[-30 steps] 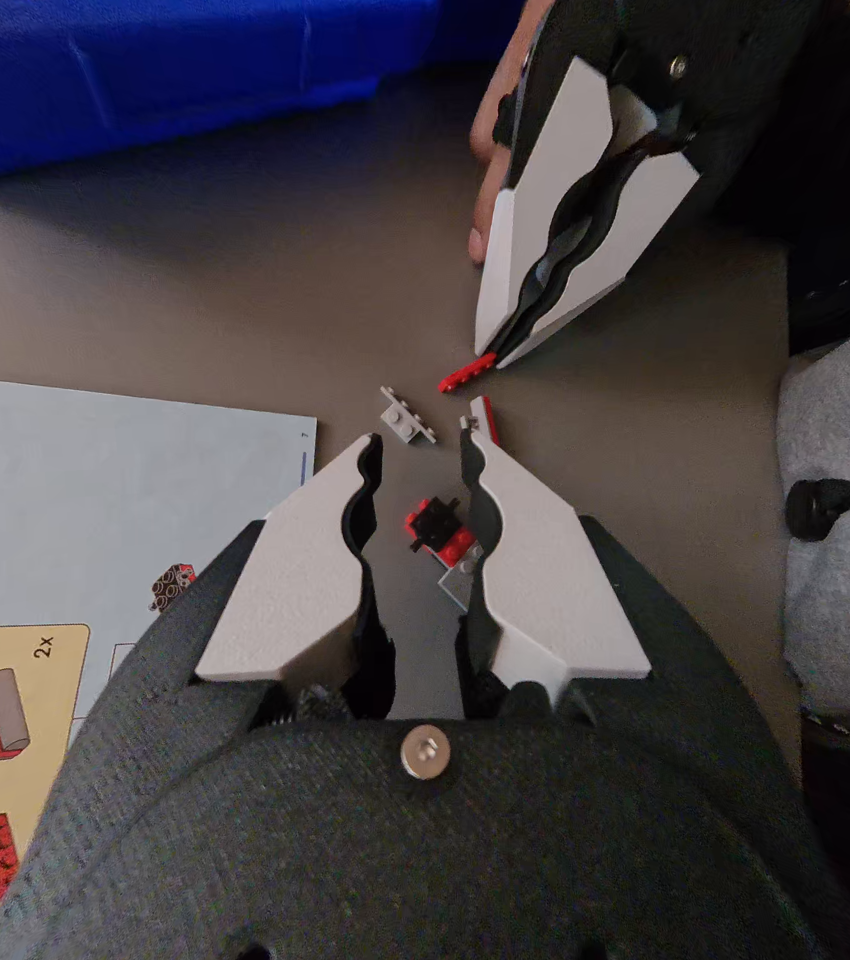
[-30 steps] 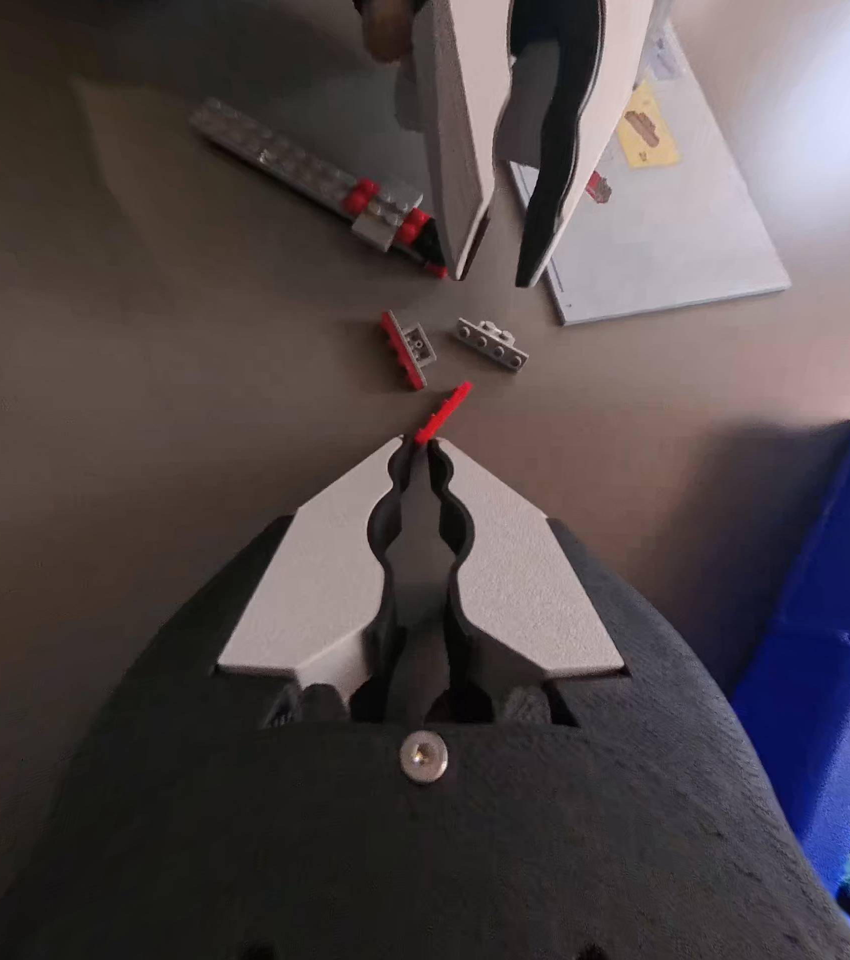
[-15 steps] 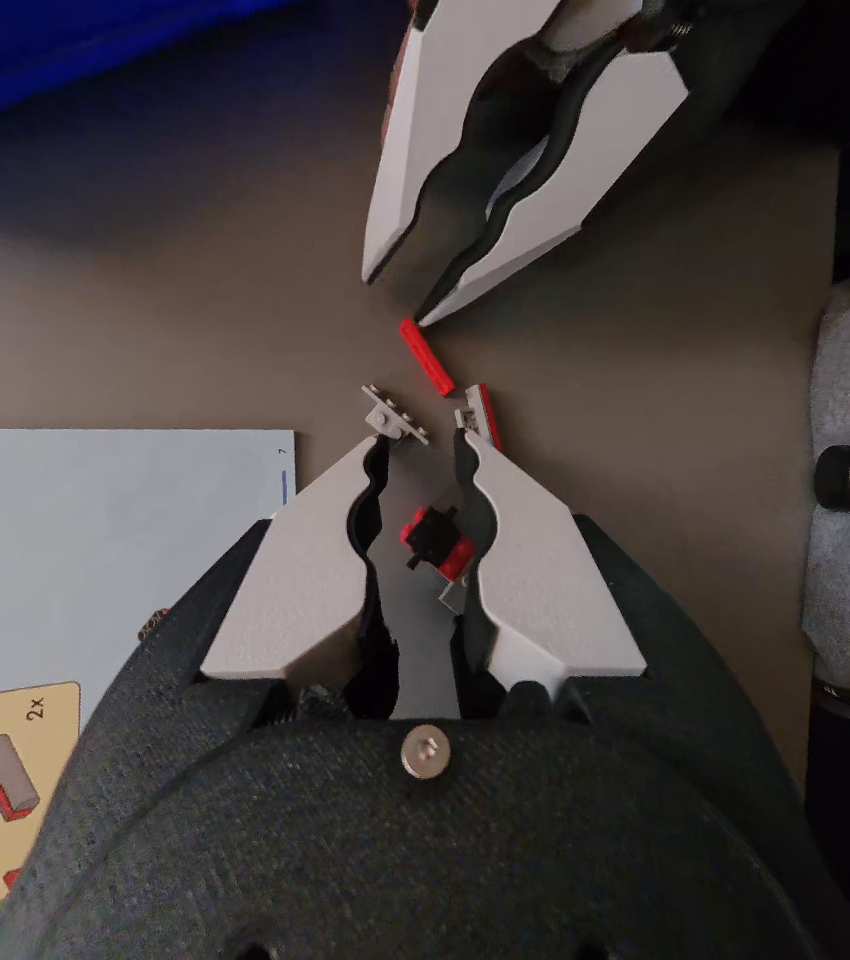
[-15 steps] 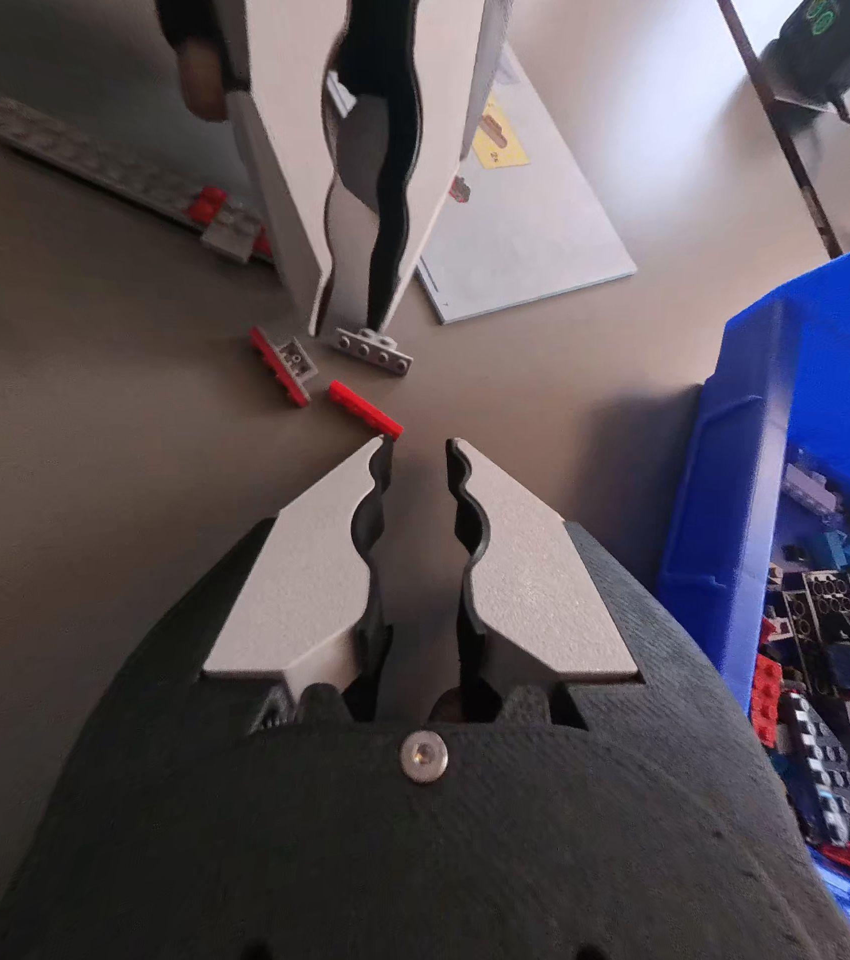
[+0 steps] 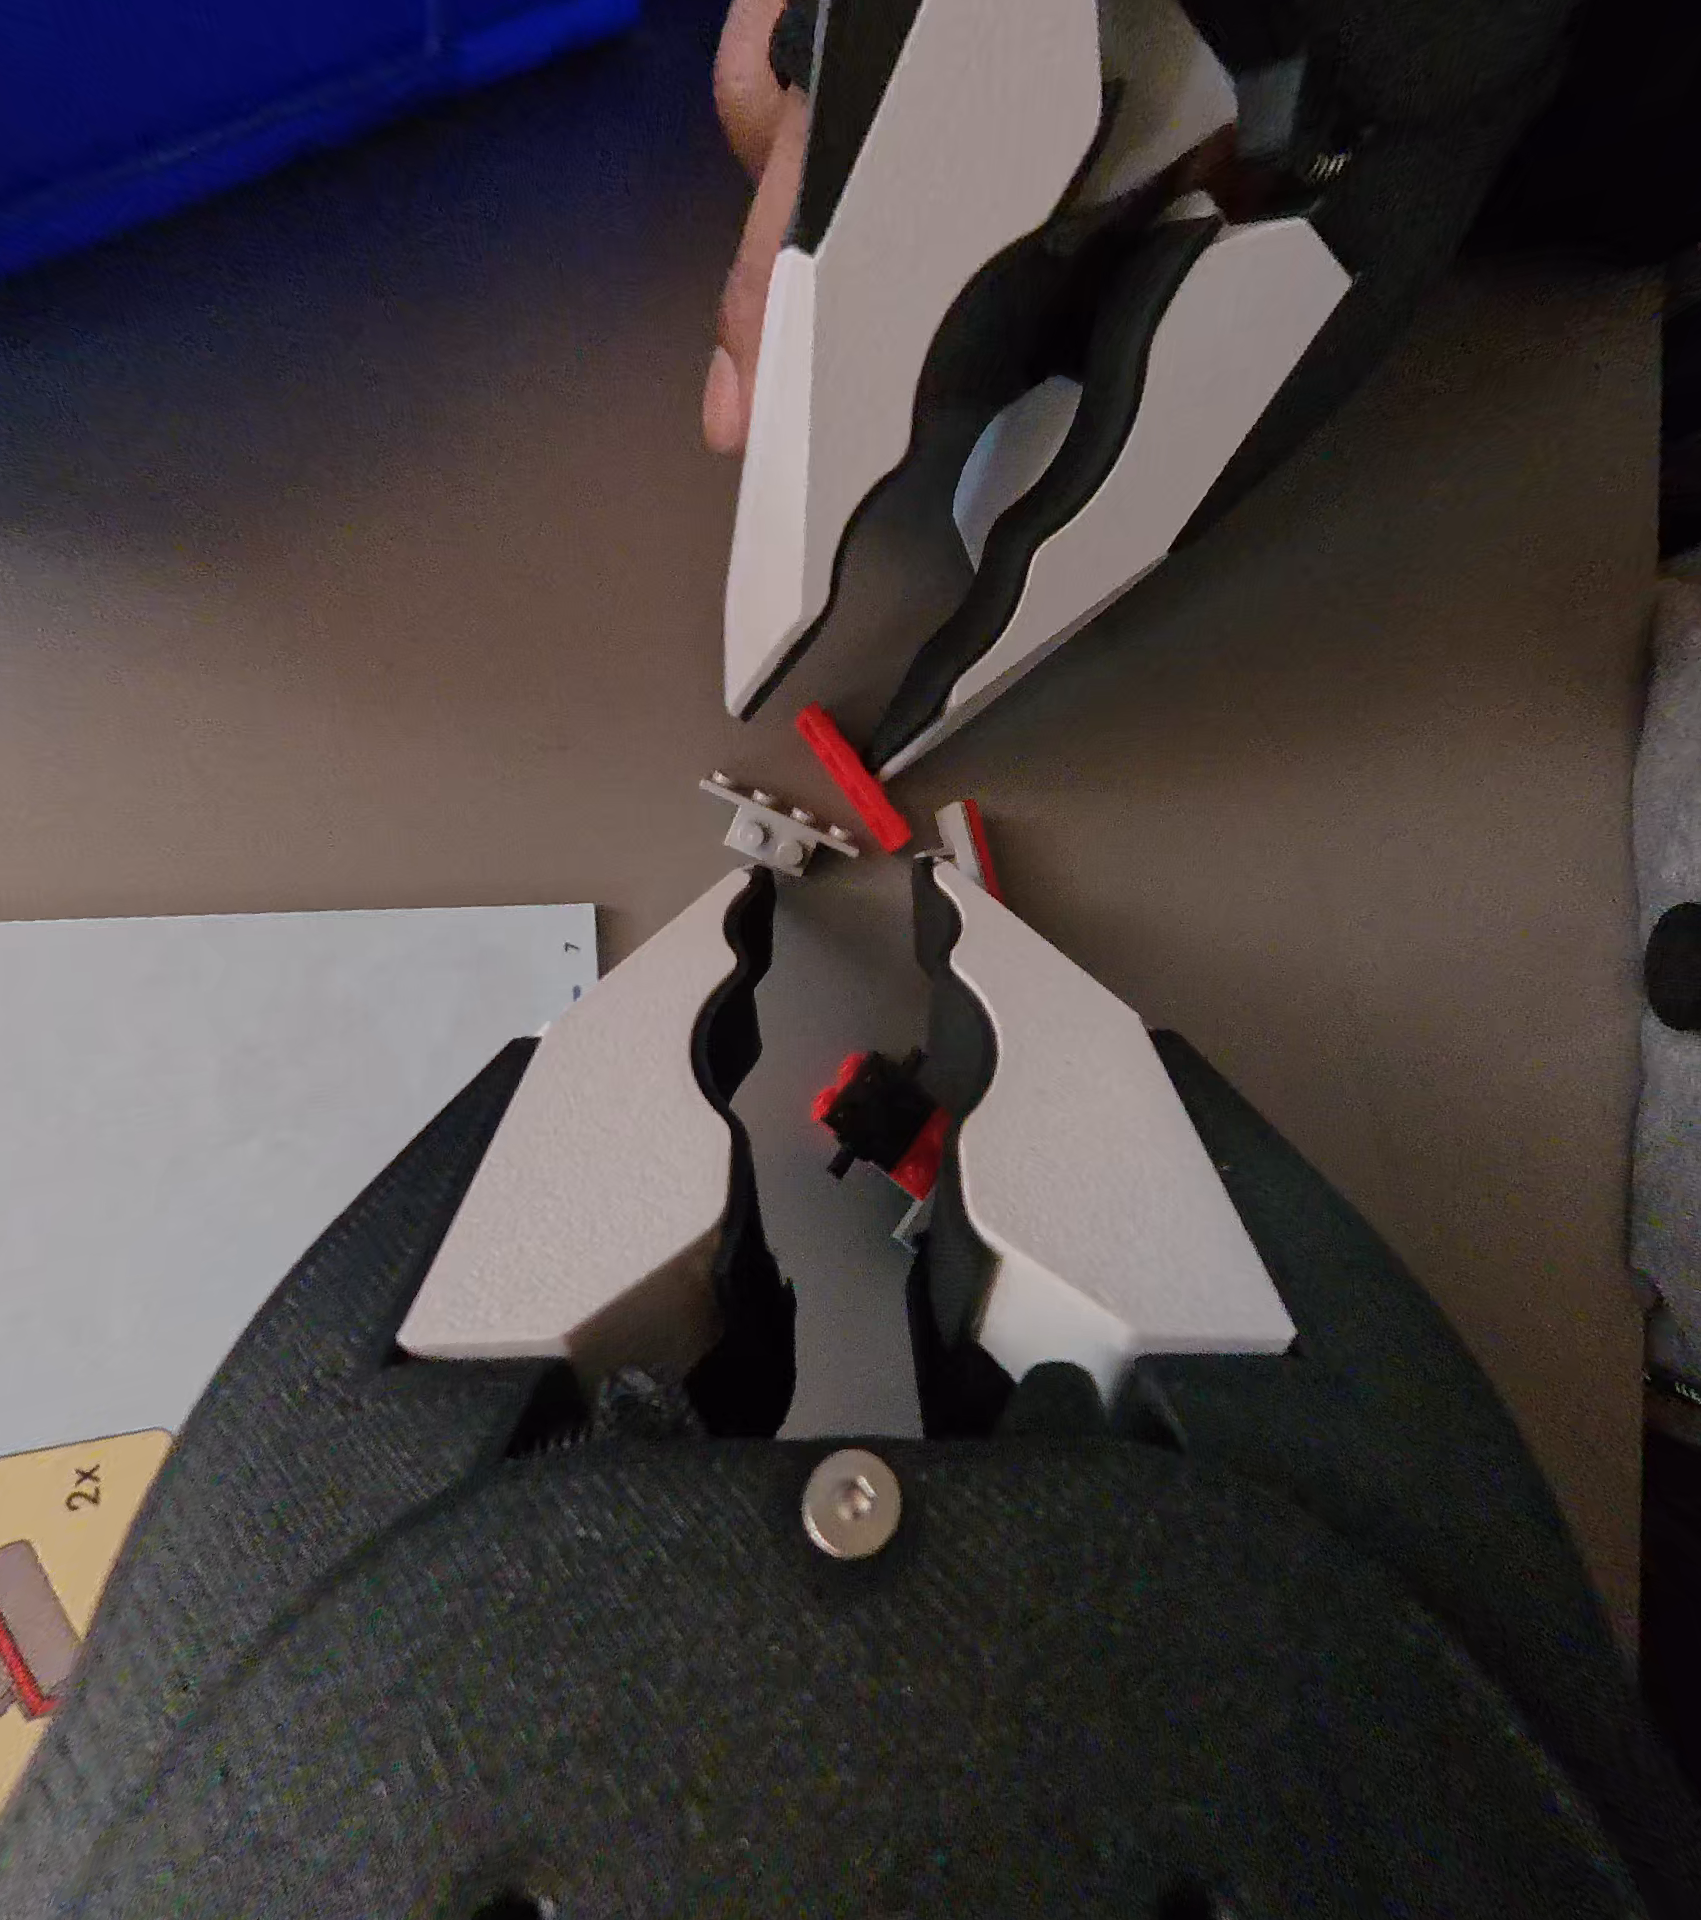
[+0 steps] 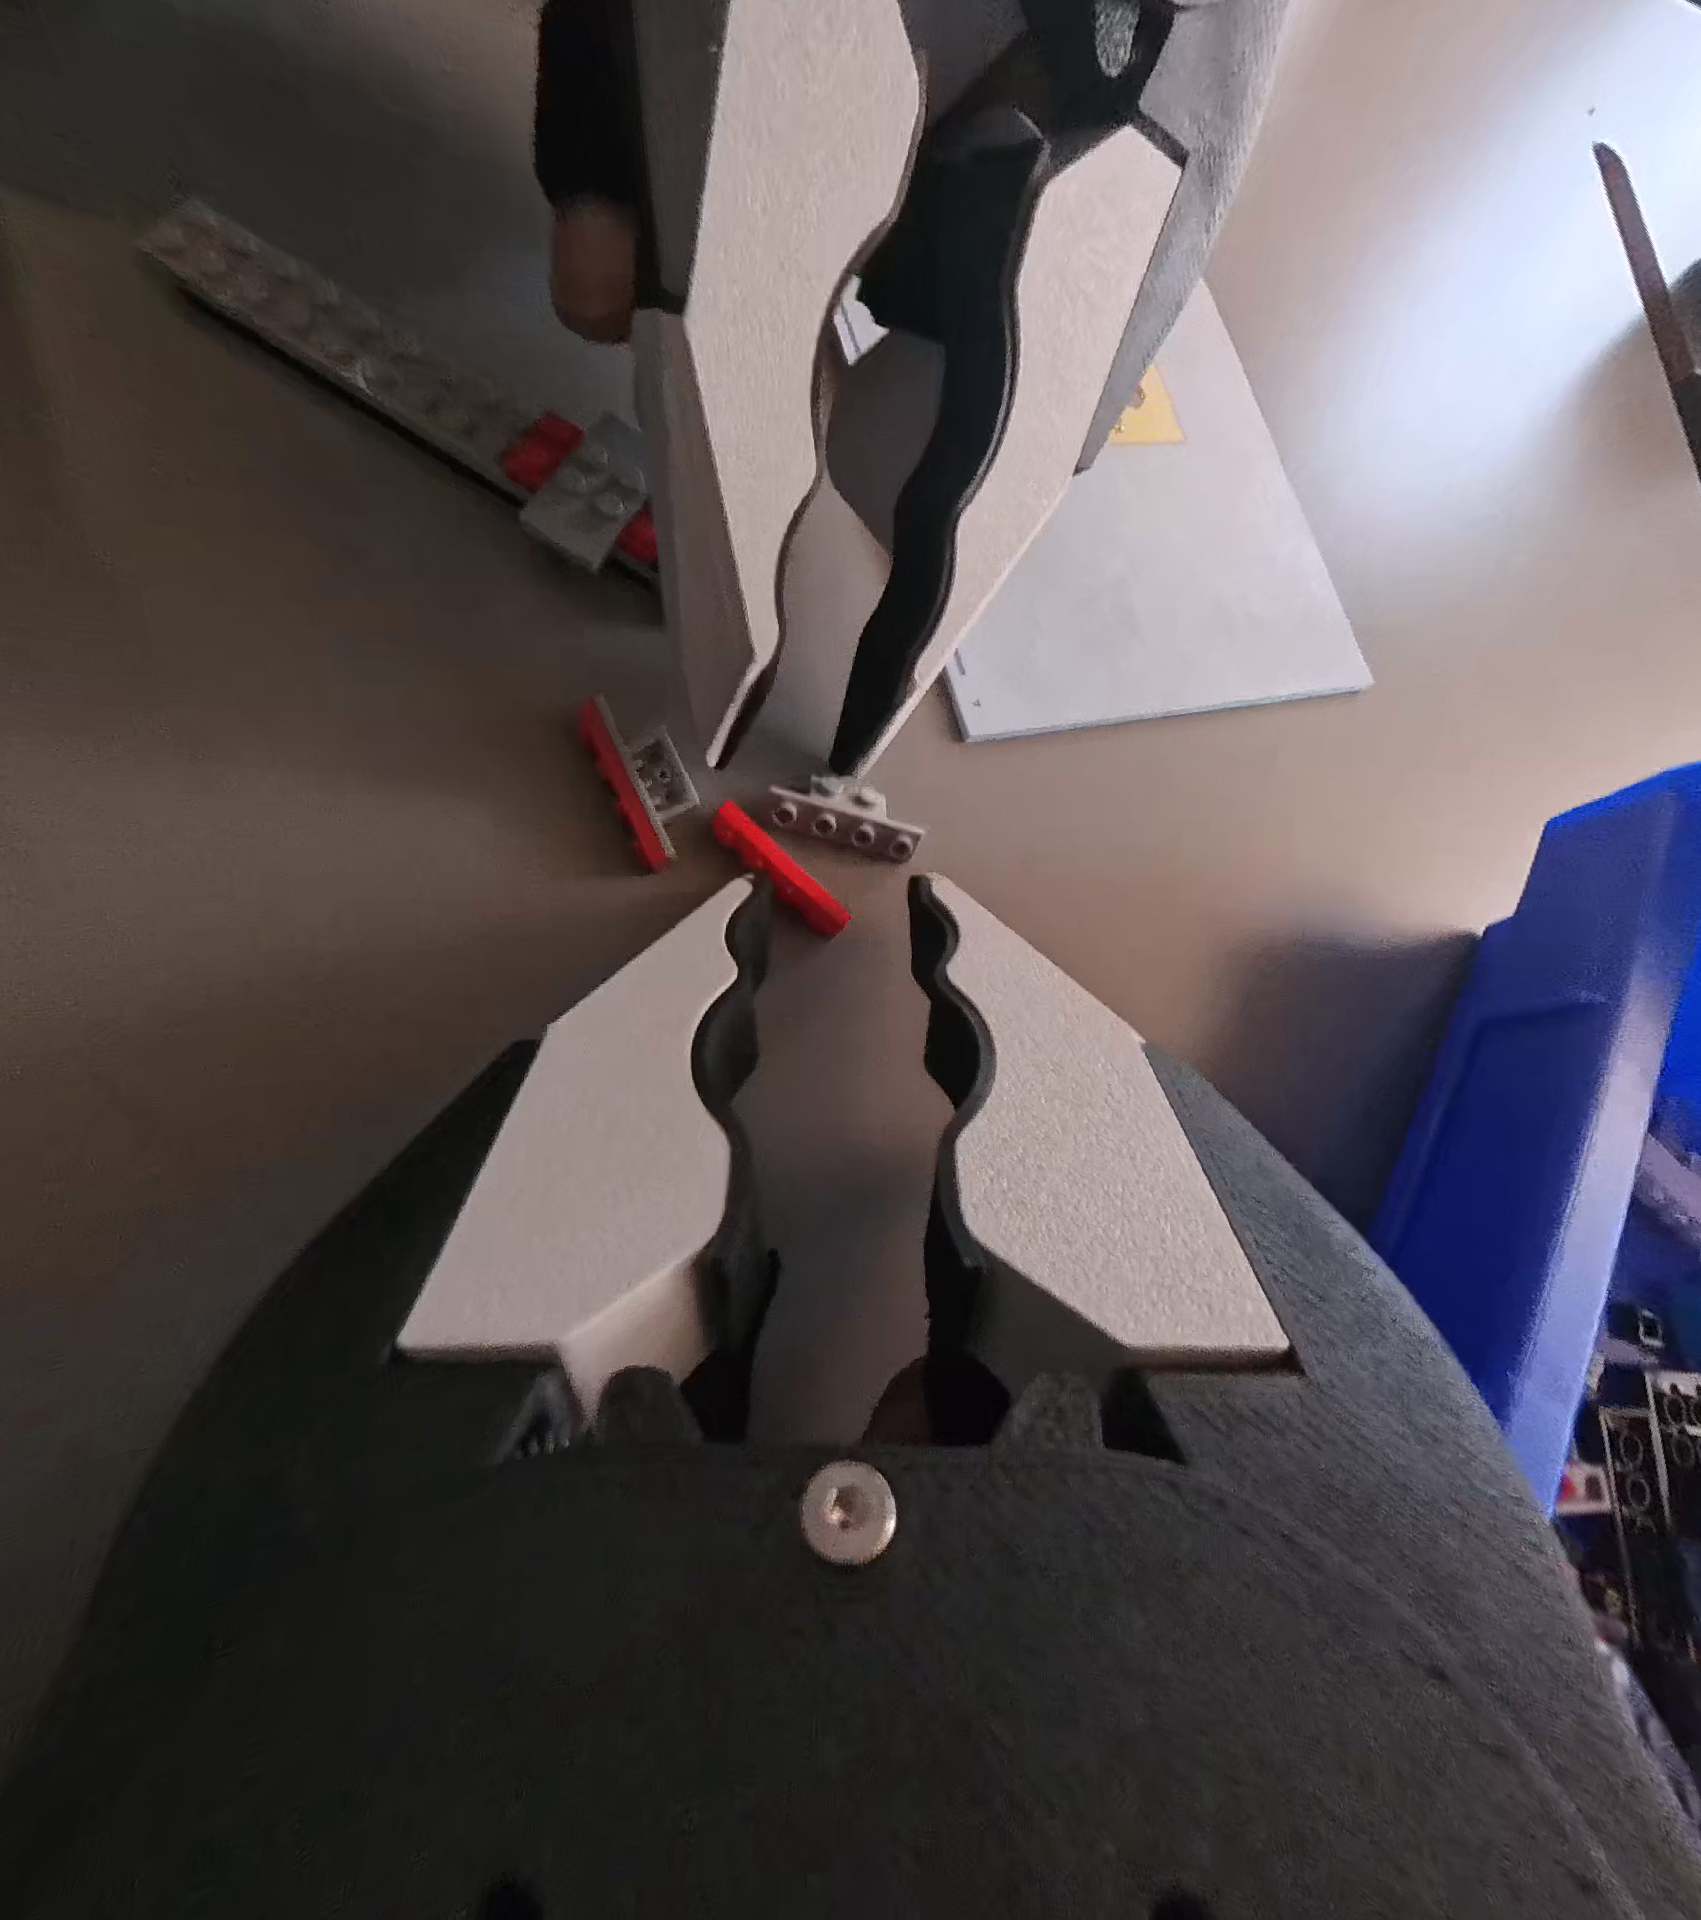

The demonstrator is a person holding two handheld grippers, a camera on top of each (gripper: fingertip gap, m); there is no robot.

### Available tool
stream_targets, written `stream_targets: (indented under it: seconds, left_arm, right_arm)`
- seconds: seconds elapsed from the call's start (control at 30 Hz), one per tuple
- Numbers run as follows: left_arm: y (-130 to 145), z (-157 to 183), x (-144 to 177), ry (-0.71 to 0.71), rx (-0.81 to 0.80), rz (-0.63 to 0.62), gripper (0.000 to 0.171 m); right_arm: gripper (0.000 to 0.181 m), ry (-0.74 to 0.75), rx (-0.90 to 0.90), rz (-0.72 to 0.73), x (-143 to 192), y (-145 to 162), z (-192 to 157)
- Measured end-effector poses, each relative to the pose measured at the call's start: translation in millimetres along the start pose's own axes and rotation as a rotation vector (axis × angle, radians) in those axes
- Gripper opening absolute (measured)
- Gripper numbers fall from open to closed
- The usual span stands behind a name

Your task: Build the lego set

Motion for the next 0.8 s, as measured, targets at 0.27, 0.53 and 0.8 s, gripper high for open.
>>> stream_targets:
  seconds: [0.27, 0.53, 0.8]
  left_arm:
    - [3, 2, 6, 0.028, 0.017, 0.017, 0.025]
    - [5, 5, 4, 0.037, 0.027, -0.021, 0.022]
    - [8, 1, 9, 0.036, 0.067, -0.007, 0.022]
  right_arm:
    - [0.035, -0.101, -0.04, 0.011, -10, -6, 4]
    - [0.034, -0.134, -0.091, 0.004, -14, -9, 5]
    - [0.033, -0.104, -0.072, 0.047, -7, -11, 2]
Point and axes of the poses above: each gripper's, where its closed fingertips meet, x back along the fingers, y out of its underside, z = x × y across the jaws, the point moved 2 cm from there along x, back along the fingers, and after that the axes turned 7 degrees about -y, right-handed, at the moved point
